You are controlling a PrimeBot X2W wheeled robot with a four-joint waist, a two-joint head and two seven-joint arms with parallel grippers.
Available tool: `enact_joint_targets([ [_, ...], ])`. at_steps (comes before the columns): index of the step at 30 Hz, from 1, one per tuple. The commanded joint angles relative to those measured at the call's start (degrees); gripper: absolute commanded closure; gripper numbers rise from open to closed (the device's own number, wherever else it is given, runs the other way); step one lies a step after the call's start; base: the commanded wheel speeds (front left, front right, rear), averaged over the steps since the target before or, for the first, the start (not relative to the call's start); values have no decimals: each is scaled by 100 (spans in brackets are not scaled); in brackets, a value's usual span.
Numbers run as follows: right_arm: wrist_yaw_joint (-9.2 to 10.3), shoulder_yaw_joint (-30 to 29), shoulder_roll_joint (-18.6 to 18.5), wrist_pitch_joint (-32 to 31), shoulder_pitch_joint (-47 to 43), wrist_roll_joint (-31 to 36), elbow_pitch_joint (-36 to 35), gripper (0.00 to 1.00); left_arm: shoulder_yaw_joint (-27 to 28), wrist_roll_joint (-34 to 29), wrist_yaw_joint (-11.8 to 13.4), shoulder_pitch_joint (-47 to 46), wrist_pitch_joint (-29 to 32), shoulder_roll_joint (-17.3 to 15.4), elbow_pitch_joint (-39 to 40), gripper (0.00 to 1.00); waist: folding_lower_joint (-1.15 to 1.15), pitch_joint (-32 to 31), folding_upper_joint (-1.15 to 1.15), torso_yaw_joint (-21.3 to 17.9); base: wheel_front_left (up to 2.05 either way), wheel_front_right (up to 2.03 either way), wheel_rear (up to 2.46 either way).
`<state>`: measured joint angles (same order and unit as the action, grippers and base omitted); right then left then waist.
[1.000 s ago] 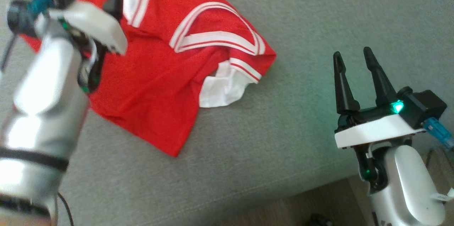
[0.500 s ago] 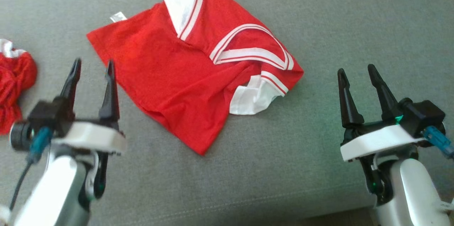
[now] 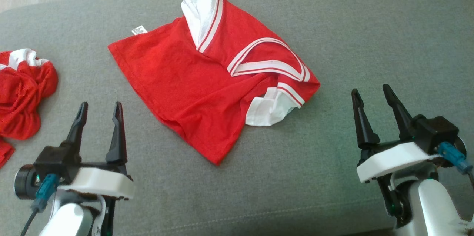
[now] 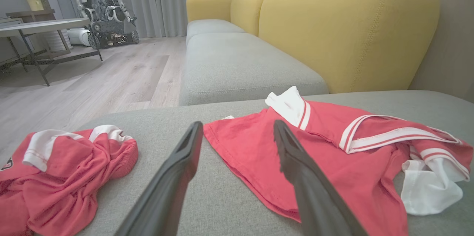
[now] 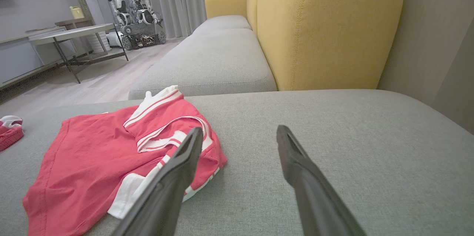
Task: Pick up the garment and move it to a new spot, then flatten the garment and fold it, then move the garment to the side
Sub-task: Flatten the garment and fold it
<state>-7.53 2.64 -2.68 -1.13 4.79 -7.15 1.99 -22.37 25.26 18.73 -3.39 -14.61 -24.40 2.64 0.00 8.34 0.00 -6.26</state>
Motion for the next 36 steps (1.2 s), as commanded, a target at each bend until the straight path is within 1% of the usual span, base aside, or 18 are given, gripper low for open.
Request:
enact_joint_targets([
  [1,4,127,-20,-26,81,41,-238,0,223,-35,42,-164,23,-180,206,0,0,-9,0,8,0,0,0],
  [15,4,162,-20,-75,73,53,-264,0,151,-29,67,-128,93,-220,311,0,0,7,0,25,0,0,0],
  [20,4,225,-20,-109,94,50,-130,0,136,-27,76,-165,92,-211,325,0,0,44,0,65,0,0,0],
  [23,4,351,-20,-124,140,-14,92,0,100,-42,60,-241,99,-195,348,0,0,119,0,153,0,0,0],
  [27,4,489,-20,-45,320,-156,582,0,57,-70,30,-385,92,-160,378,0,0,279,0,307,0,0,0],
  [28,4,521,-20,28,477,-249,873,0,43,-81,10,-459,82,-137,385,0,0,373,0,389,0,0,0],
  [32,4,596,-20,184,852,-392,1532,0,-4,-94,-48,-598,56,-59,350,0,0,530,0,552,0,0,0],
  [36,4,708,-20,313,1125,-473,1959,0,-29,-114,-82,-697,36,-2,315,0,0,632,0,644,0,0,0],
])
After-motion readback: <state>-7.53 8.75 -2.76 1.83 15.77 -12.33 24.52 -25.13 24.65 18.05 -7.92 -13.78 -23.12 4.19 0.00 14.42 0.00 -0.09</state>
